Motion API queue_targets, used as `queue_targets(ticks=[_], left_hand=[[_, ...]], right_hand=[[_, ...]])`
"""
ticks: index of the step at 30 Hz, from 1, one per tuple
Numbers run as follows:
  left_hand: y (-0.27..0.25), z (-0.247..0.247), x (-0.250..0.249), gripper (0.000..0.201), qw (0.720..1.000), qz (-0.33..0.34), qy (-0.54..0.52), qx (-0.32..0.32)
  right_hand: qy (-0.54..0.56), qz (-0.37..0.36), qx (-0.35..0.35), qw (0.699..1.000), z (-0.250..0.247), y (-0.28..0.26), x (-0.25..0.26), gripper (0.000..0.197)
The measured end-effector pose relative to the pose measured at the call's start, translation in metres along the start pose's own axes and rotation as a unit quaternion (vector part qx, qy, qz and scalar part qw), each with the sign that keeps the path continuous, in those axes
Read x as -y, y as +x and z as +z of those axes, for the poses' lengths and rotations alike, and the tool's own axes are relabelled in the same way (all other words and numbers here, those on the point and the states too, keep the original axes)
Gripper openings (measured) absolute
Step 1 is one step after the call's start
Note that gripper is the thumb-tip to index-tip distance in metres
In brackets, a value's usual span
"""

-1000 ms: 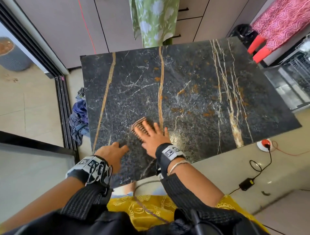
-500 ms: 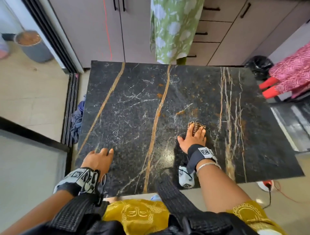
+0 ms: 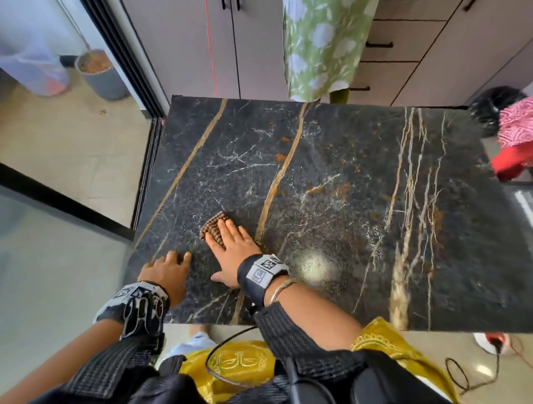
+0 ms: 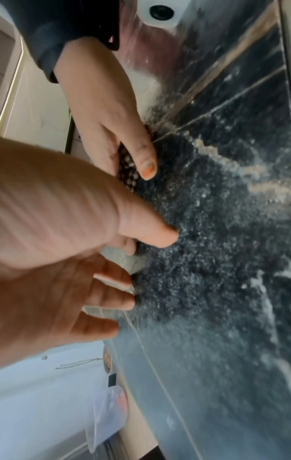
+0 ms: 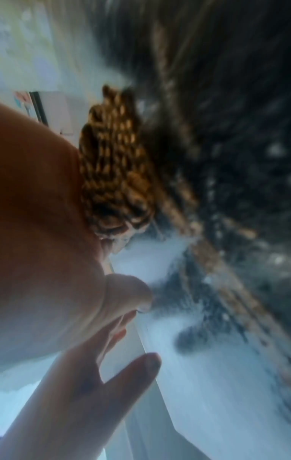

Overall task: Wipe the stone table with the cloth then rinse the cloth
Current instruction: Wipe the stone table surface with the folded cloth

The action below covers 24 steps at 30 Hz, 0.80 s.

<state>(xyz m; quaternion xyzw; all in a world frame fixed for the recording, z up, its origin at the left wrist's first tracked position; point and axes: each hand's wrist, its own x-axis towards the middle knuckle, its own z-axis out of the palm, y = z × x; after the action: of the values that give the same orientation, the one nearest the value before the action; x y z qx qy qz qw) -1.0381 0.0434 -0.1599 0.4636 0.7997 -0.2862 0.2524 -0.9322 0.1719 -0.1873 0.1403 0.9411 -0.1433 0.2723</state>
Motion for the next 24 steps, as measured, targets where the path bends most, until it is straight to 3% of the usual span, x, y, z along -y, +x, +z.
queue_targets(ticks=[3, 5, 8, 10, 13, 17, 18, 20, 24], left_hand=[[0.002, -0.006, -0.001, 0.063, 0.999, 0.022, 0.002, -0.037], [0.005, -0.009, 0.003, 0.058, 0.998, 0.045, -0.013, -0.031], [0.011, -0.007, 0.015, 0.061, 0.995, 0.068, -0.067, 0.009], [0.013, -0.005, 0.025, 0.067, 0.991, 0.084, -0.099, 0.013], [0.016, -0.002, 0.032, 0.071, 0.987, 0.097, -0.129, -0.018], [0.022, -0.008, 0.031, 0.088, 0.986, 0.092, -0.133, -0.037], [0.022, -0.009, 0.030, 0.090, 0.987, 0.092, -0.125, -0.036], [0.022, -0.009, 0.029, 0.088, 0.991, 0.092, -0.093, -0.034], [0.024, -0.011, 0.024, 0.073, 0.996, 0.080, -0.021, -0.034]], right_hand=[[0.040, 0.048, -0.047, 0.997, -0.002, -0.007, -0.025, 0.069], [0.086, 0.147, -0.077, 0.982, -0.003, -0.013, -0.056, 0.067], [0.161, 0.315, -0.115, 0.928, 0.002, -0.034, -0.109, 0.068], [0.193, 0.388, -0.120, 0.893, 0.009, -0.052, -0.137, 0.068], [0.224, 0.426, -0.127, 0.868, 0.012, -0.063, -0.148, 0.074], [0.271, 0.461, -0.128, 0.835, -0.003, -0.038, -0.132, 0.090], [0.273, 0.455, -0.123, 0.839, -0.009, -0.030, -0.126, 0.094], [0.241, 0.396, -0.109, 0.879, -0.022, -0.010, -0.111, 0.098], [0.124, 0.184, -0.081, 0.972, -0.038, 0.034, -0.060, 0.099]])
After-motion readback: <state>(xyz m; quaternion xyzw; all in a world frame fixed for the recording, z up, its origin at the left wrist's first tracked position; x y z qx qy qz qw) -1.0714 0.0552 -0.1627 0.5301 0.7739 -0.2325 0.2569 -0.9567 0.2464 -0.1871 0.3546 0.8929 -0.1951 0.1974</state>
